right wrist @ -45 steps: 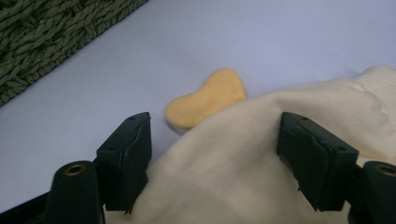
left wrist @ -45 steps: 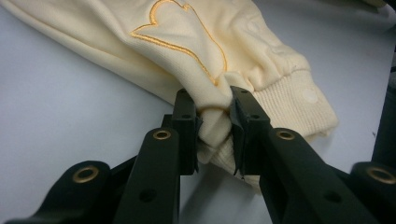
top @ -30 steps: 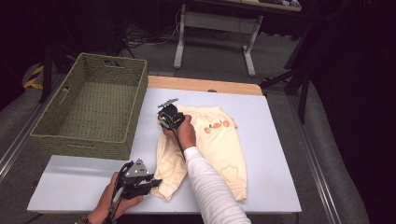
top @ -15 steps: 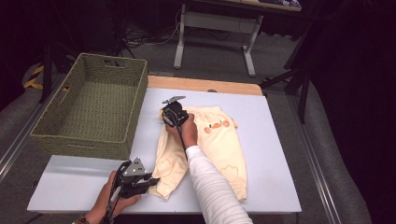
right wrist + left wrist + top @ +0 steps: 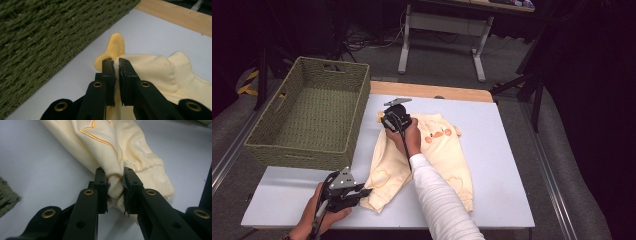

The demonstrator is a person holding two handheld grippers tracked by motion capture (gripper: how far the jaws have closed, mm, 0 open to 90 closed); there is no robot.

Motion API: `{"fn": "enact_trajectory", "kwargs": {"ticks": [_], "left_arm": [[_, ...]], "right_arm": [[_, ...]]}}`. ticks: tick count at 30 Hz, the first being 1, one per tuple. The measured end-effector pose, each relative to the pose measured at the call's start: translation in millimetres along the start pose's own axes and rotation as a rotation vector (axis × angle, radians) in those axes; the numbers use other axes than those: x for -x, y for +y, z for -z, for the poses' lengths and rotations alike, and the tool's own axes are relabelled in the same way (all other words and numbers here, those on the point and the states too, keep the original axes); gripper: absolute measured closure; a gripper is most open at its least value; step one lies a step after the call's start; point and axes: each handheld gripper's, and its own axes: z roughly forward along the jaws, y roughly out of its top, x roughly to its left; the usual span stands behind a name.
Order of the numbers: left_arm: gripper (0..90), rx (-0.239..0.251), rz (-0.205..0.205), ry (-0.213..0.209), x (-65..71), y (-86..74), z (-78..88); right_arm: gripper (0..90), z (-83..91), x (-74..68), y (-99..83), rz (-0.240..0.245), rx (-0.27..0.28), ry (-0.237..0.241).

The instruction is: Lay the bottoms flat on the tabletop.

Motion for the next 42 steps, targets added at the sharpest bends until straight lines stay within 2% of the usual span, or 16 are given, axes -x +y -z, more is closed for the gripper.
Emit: {"fn": "enact_trajectory", "kwargs": {"ticks": [6, 13, 17, 24, 26, 33, 36, 42], "left_arm": [[76.1, 0.031, 0.041, 0.007, -6.7, -8.8, 15.3], [76.3, 0.061, 0.051, 0.020, -10.2, -13.6, 28.0], [76.3, 0.073, 0.049, 0.006, -8.8, -12.2, 28.9], [76.4, 0.122, 0.044, -0.030, -2.2, -5.5, 30.3], [76.4, 0.136, 0.046, -0.039, 0.8, -1.6, 29.2], [76.6, 0.198, 0.001, -0.081, 14.8, 23.8, 25.2], [76.7, 0.210, -0.040, -0.107, 25.1, 38.7, 17.7], [76.7, 0.228, -0.089, -0.155, 41.6, 64.1, 1.5]], "right_arm": [[83.4, 0.5, -5.9, 5.5, 0.001, 0.012, 0.011], [83.4, 2.0, -13.4, 14.6, 0.018, 0.033, 0.015], [83.3, 1.1, -15.4, 14.5, 0.021, 0.034, 0.013], [83.2, 8.1, -8.8, 12.0, 0.000, 0.053, 0.031], [83.2, 13.1, -4.7, 11.1, 0.000, 0.062, 0.034], [83.3, 37.8, 13.2, 7.8, -0.002, 0.090, 0.018], [83.2, 51.3, 24.5, 5.2, -0.009, 0.102, 0.006], [83.3, 72.5, 45.1, -1.5, -0.016, 0.114, -0.022]]}}
